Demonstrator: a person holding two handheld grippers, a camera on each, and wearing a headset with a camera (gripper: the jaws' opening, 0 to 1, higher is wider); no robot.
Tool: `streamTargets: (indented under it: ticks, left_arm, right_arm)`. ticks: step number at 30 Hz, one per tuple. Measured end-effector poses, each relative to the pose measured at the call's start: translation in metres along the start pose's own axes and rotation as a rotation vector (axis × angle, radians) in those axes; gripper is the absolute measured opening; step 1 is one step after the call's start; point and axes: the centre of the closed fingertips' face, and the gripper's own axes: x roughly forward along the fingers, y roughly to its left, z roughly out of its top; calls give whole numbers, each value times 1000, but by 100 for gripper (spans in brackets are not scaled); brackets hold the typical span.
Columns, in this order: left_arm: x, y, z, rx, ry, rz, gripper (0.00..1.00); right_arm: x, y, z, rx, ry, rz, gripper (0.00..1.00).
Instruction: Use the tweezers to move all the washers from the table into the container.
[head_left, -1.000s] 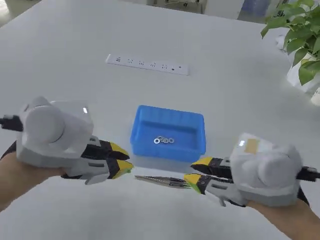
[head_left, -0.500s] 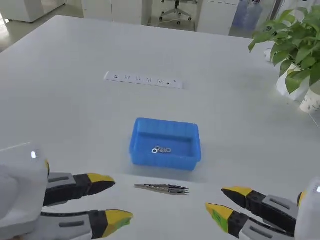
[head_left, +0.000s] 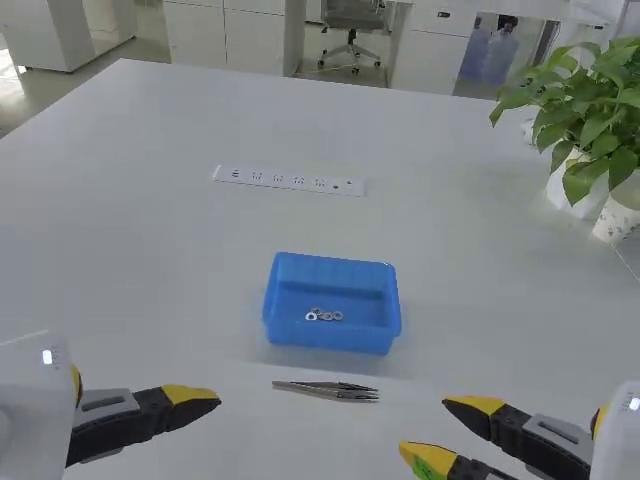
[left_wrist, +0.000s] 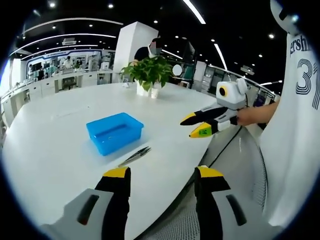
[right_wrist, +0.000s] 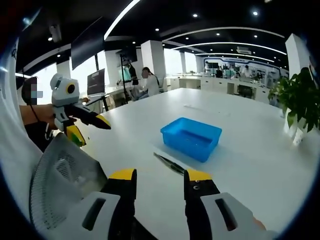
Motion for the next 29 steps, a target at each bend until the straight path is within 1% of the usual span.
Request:
streamTargets:
  ticks: [3,6,8,11,14,18,20,23,26,29]
  left_arm:
    - [-2,4,1,7,1,18,57]
    - [-3,6,3,9,-3,25,56]
    - [-3,6,6,25,-8,35,55]
    - [-2,5,9,22,-15,33,55]
    - [0,2,9,30,-4,26,54]
    - [1,-1,11,29,-9,17,52]
    - [1,-2,12,20,-13,15,52]
    - [1,-3,15,-15,-26,6,50]
    - [0,-3,17,-4,-32,14,48]
    - [-2,-2,15,1,-19,21,48]
  right_arm:
    - [2,4,1,-5,-1,7,39]
    - [3,6,2,3,-4,8,39]
    - [3,7,2,8,-7,6,39]
    - [4,8,1,15,-9,5,39]
    - [4,8,2,23,-12,2,39]
    - [4,5,3,37,-24,-10,39]
    - [4,4,4,45,-29,-14,39]
    - [5,3,6,56,-40,-17,39]
    - [6,2,4,63,-38,-23,39]
    - [7,3,4,68,-40,-24,39]
